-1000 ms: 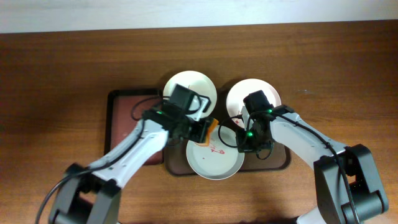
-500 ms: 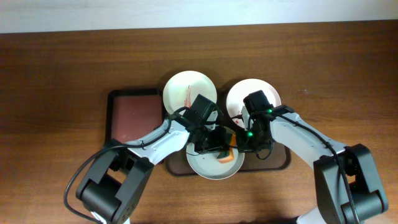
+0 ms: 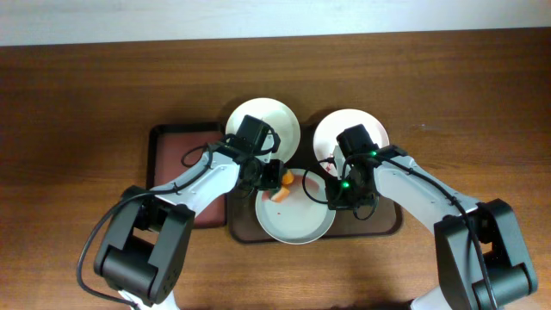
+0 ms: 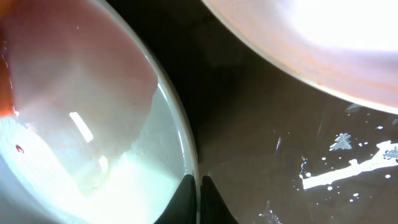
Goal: Clean dirty plates on tray and stack at the side
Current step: 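Scrub the front plate with the sponge held in the left gripper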
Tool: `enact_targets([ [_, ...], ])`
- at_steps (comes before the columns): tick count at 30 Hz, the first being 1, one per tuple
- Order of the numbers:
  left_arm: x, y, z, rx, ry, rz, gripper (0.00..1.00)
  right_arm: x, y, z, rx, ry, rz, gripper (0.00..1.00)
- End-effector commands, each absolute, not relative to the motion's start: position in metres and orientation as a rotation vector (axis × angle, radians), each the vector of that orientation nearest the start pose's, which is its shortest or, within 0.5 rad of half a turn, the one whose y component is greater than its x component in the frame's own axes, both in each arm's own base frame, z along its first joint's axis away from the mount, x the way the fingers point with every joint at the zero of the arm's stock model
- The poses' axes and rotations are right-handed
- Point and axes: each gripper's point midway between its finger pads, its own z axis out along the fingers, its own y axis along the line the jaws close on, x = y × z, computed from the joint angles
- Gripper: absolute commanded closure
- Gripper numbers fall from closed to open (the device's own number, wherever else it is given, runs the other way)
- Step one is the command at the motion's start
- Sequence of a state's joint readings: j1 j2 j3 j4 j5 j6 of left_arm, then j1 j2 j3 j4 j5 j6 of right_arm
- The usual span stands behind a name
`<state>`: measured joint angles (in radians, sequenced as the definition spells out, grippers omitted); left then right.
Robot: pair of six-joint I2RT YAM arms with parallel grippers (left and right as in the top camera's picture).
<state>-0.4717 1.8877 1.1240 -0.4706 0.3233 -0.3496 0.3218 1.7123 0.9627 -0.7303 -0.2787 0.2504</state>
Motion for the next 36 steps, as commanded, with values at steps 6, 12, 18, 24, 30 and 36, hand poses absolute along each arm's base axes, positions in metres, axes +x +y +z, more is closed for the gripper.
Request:
enact_targets([
  [6,0.35,-0.204,0.054,0.232,2.919,-0.395,1.0,0.261,0.135,0.007,-0.147,3.135,0.412,0.96],
  [12,0.324,-0.238,0.088,0.217,2.928,-0.731,1.0,0.257,0.134,0.006,-0.144,3.15,0.407,0.96],
  [18,0.263,-0.257,0.051,0.32,3.067,-0.768,1.0,0.256,0.133,0.006,-0.143,3.158,0.405,0.96],
  [24,0.275,-0.212,0.015,0.21,3.051,-0.375,1.0,0.255,0.133,0.006,-0.142,3.159,0.405,0.96],
  [30,0.329,-0.227,0.089,0.268,2.826,-0.523,1.0,0.256,0.133,0.006,-0.143,3.158,0.404,0.96],
  [36,0.343,-0.115,0.139,0.114,2.726,-0.062,1.0,0.256,0.133,0.006,-0.143,3.156,0.405,0.96],
])
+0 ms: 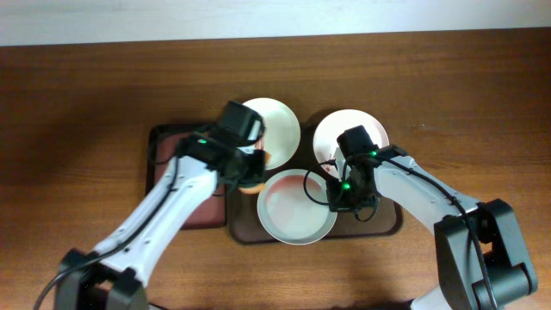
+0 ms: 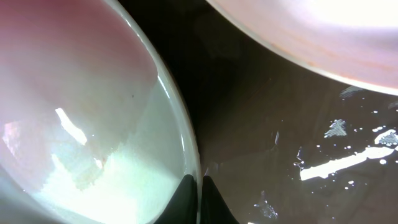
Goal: Clean dirty plates on tray and stack at the side
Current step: 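Scrub the front plate with the sponge held in the left gripper, then return the sponge to the small tray with the left gripper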
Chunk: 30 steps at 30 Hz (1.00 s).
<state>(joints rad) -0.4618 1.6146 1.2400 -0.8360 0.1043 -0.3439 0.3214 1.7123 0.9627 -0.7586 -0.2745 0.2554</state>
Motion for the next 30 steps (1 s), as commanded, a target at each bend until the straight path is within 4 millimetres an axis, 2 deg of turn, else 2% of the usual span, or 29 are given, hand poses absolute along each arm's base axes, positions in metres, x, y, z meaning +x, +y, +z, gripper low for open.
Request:
enact_targets([
  [1,0.35,-0.092,0.141,0.091,2.714,0.016,1.0,0.256,0.133,0.006,-0.143,3.156,0.405,0.96],
  [3,0.359,-0.053,0.134,0.098,2.723,0.121,1.0,0.257,0.134,0.006,-0.143,3.152,0.407,0.96],
  [4,0.36,-0.045,0.128,0.071,2.742,0.133,1.0,0.257,0.134,0.006,-0.144,3.15,0.407,0.96],
  [5,0.361,-0.036,0.111,0.042,2.794,0.152,1.0,0.257,0.134,0.006,-0.144,3.149,0.408,0.96],
  [7,0.361,-0.034,0.087,0.044,2.858,0.171,1.0,0.257,0.134,0.006,-0.144,3.149,0.408,0.96],
  [9,0.364,-0.035,0.042,0.058,2.953,0.192,1.0,0.257,0.134,0.006,-0.145,3.149,0.408,0.96],
  [11,0.362,-0.035,0.024,0.064,2.995,0.204,1.0,0.257,0.134,0.006,-0.144,3.149,0.408,0.96],
  [13,0.364,-0.035,0.015,0.063,3.005,0.208,0.44,0.257,0.134,0.006,-0.144,3.149,0.408,0.96],
  [14,0.367,-0.035,0.015,0.061,2.994,0.205,0.33,0.257,0.134,0.006,-0.144,3.149,0.408,0.96],
  [18,0.376,-0.037,0.015,0.056,2.957,0.194,0.3,0.257,0.134,0.006,-0.145,3.149,0.408,0.96],
  [21,0.382,-0.038,0.012,0.053,2.94,0.189,0.3,0.257,0.134,0.006,-0.144,3.149,0.408,0.96],
  [24,0.378,-0.037,-0.002,0.058,2.979,0.199,0.31,0.257,0.134,0.006,-0.144,3.149,0.408,0.96],
  [25,0.375,-0.037,-0.009,0.06,2.998,0.204,0.35,0.257,0.134,0.006,-0.144,3.149,0.408,0.96],
  [26,0.375,-0.037,-0.013,0.062,3.002,0.206,0.64,0.257,0.134,0.006,-0.144,3.15,0.408,0.96],
  [27,0.379,-0.037,-0.012,0.058,2.987,0.202,1.0,0.257,0.134,0.006,-0.144,3.15,0.408,0.96],
  [30,0.4,-0.04,0.008,0.048,2.915,0.188,1.0,0.257,0.134,0.006,-0.144,3.15,0.407,0.96],
])
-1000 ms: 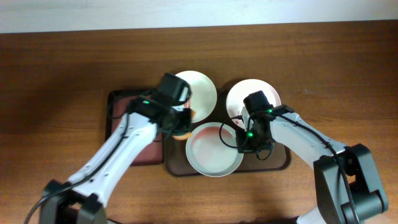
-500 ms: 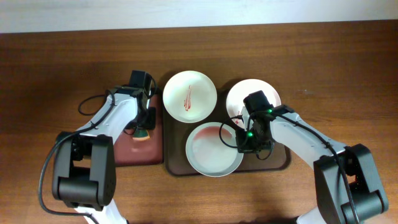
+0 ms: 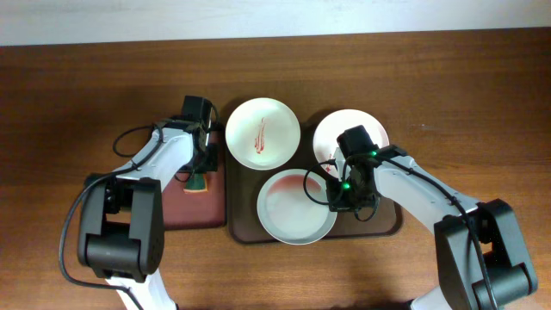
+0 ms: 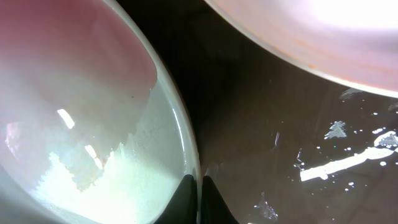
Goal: Clean dirty plates on tray and stack at the side
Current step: 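Return the sponge to the small tray with the left gripper, then carry the cleaned front plate with the right gripper to the table's right side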
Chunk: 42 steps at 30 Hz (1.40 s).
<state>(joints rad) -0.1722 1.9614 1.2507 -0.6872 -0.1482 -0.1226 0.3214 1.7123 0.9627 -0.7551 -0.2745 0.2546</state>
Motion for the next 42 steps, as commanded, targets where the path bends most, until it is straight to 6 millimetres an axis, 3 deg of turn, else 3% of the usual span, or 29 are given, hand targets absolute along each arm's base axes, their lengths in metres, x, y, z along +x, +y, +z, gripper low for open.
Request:
enact_targets([
  [1,0.406,-0.041,0.016,0.045,2.897,0.183,1.0,0.257,0.134,0.006,-0.144,3.15,0.407,0.96],
  [2,0.405,-0.041,0.021,0.047,2.908,0.184,0.58,0.257,0.134,0.006,-0.144,3.15,0.407,0.96],
  [3,0.4,-0.04,0.02,0.049,2.926,0.189,0.35,0.257,0.134,0.006,-0.144,3.15,0.408,0.96],
  [4,0.39,-0.038,0.019,0.055,2.967,0.201,0.21,0.257,0.134,0.006,-0.144,3.15,0.407,0.96],
  [8,0.36,-0.043,0.012,0.073,3.092,0.147,0.19,0.257,0.134,0.006,-0.145,3.15,0.407,0.96],
  [13,0.35,-0.047,0.007,0.076,3.125,0.104,0.41,0.257,0.134,0.006,-0.144,3.15,0.407,0.96],
  [16,0.343,-0.047,0.002,0.078,3.147,0.103,0.41,0.257,0.134,0.006,-0.144,3.15,0.407,0.96],
  [17,0.34,-0.046,0.0,0.078,3.154,0.105,0.48,0.257,0.134,0.006,-0.144,3.15,0.407,0.96],
  [19,0.335,-0.045,-0.002,0.079,3.17,0.114,1.0,0.257,0.134,0.006,-0.144,3.152,0.408,0.96],
  [23,0.343,-0.039,0.011,0.063,3.146,0.14,1.0,0.256,0.134,0.006,-0.144,3.154,0.406,0.96],
  [24,0.346,-0.037,0.018,0.05,3.135,0.136,0.96,0.256,0.134,0.006,-0.144,3.154,0.406,0.96],
  [25,0.348,-0.034,0.028,0.034,3.118,0.13,0.6,0.257,0.134,0.006,-0.144,3.153,0.407,0.96],
  [26,0.348,-0.032,0.037,0.021,3.101,0.123,0.48,0.257,0.134,0.006,-0.145,3.15,0.407,0.96],
  [28,0.352,-0.031,0.057,0.011,3.043,0.109,0.42,0.261,0.134,0.009,-0.148,3.135,0.406,0.96],
  [29,0.353,-0.031,0.063,0.01,3.025,0.105,0.3,0.263,0.135,0.012,-0.157,3.122,0.408,0.96],
  [32,0.353,-0.031,0.069,0.008,3.009,0.101,0.26,0.272,0.137,0.028,-0.242,3.065,0.408,0.96],
  [34,0.355,-0.032,0.069,0.008,3.004,0.1,0.07,0.277,0.135,0.038,-0.279,3.033,0.378,0.96],
  [37,0.356,-0.032,0.069,0.007,2.999,0.099,0.07,0.28,0.128,0.056,-0.311,2.977,0.248,0.96],
  [42,0.356,-0.032,0.069,0.007,2.999,0.099,0.06,0.298,0.114,0.107,-0.323,2.767,0.033,0.96],
])
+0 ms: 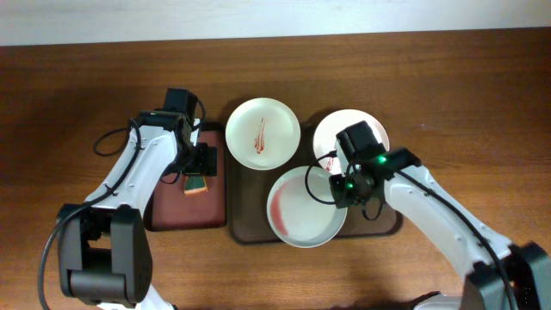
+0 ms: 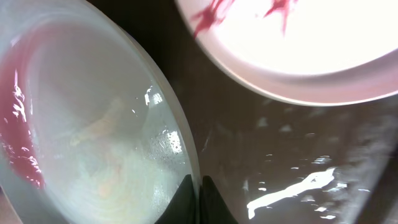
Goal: Clean dirty plates on tray and stack at the side
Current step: 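Carry the cleaned front plate with the right gripper to the table's right side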
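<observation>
My right gripper (image 1: 342, 186) (image 2: 199, 186) is shut on the right rim of the front white plate (image 1: 307, 207) (image 2: 93, 137). That plate keeps a pink smear on its left side and sits tilted, overhanging the front edge of the dark brown tray (image 1: 387, 226). At the back of this tray are two dirty plates: one with a red streak (image 1: 263, 132), one with red marks (image 1: 344, 129) (image 2: 292, 43). The green-and-orange sponge (image 1: 197, 185) lies on the reddish left tray (image 1: 185, 215). My left gripper (image 1: 203, 164) stands open just behind the sponge.
Bare wooden table surrounds both trays on the left, the right and the front. In the right wrist view the dark tray floor (image 2: 298, 162) glints with wet streaks. Cables loop beside both wrists.
The front plate, held by my right gripper, has shifted right and toward the front and come up off the tray. My left gripper has drawn back slightly from the sponge on the left tray.
My left gripper first held the sponge on the front plate while my right gripper pinched that plate's rim. Then the sponge was off the plate, near the back-left plate. After that it was down on the left tray. Now the right gripper holds the plate raised.
</observation>
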Tool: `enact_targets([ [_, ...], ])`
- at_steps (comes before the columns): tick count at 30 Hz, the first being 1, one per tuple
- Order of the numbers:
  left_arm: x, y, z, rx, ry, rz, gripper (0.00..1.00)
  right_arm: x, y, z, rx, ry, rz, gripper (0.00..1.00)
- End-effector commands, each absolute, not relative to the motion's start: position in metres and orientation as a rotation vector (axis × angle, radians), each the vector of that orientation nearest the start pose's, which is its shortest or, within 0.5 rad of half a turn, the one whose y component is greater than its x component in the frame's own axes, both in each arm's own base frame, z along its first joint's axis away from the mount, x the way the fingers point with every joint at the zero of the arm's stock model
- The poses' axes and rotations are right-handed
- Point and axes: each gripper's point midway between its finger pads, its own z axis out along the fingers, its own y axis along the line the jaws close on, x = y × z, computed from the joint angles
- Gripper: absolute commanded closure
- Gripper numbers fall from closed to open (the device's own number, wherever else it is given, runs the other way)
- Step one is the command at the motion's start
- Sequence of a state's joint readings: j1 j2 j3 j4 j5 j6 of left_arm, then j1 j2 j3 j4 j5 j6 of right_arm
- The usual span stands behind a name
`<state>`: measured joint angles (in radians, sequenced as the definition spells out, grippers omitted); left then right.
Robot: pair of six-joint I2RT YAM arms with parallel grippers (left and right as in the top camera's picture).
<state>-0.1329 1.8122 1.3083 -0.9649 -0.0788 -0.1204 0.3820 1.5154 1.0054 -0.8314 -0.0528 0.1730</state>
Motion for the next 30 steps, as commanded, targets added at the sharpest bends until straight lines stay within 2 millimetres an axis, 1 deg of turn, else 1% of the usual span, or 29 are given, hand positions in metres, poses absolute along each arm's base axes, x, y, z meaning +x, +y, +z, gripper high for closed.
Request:
enact_targets([
  [1,0.356,-0.032,0.069,0.007,2.999,0.099,0.05,0.301,0.11,0.118,-0.321,2.72,-0.028,0.96],
  [2,0.356,-0.032,0.069,0.007,2.999,0.099,0.05,0.303,0.105,0.126,-0.322,2.677,-0.1,0.96],
  [3,0.356,-0.032,0.069,0.007,2.997,0.098,0.05,0.305,0.1,0.138,-0.334,2.611,-0.219,0.96],
  [5,0.357,-0.032,0.069,0.007,2.995,0.098,0.04,0.307,0.098,0.152,-0.372,2.512,-0.398,0.96],
  [7,0.357,-0.032,0.069,0.007,2.995,0.098,0.04,0.308,0.105,0.168,-0.413,2.391,-0.542,0.96],
  [9,0.357,-0.032,0.069,0.007,2.995,0.098,0.04,0.31,0.12,0.187,-0.43,2.254,-0.624,0.96],
  [13,0.357,-0.032,0.069,0.007,2.995,0.098,0.04,0.309,0.142,0.21,-0.485,2.097,-0.694,0.96],
  [14,0.357,-0.032,0.069,0.007,2.995,0.098,0.04,0.309,0.144,0.216,-0.496,2.064,-0.725,0.96],
  [17,0.357,-0.032,0.069,0.007,2.995,0.098,0.04,0.31,0.143,0.227,-0.504,2.002,-0.799,0.96],
  [20,0.357,-0.032,0.069,0.007,2.995,0.098,0.04,0.31,0.134,0.239,-0.449,1.955,-0.872,0.96],
  [27,0.358,-0.032,0.069,0.007,2.992,0.096,0.04,0.313,0.128,0.253,-0.367,1.897,-0.916,0.96],
  [30,0.358,-0.032,0.069,0.007,2.991,0.096,0.03,0.314,0.13,0.253,-0.327,1.902,-0.873,0.96],
])
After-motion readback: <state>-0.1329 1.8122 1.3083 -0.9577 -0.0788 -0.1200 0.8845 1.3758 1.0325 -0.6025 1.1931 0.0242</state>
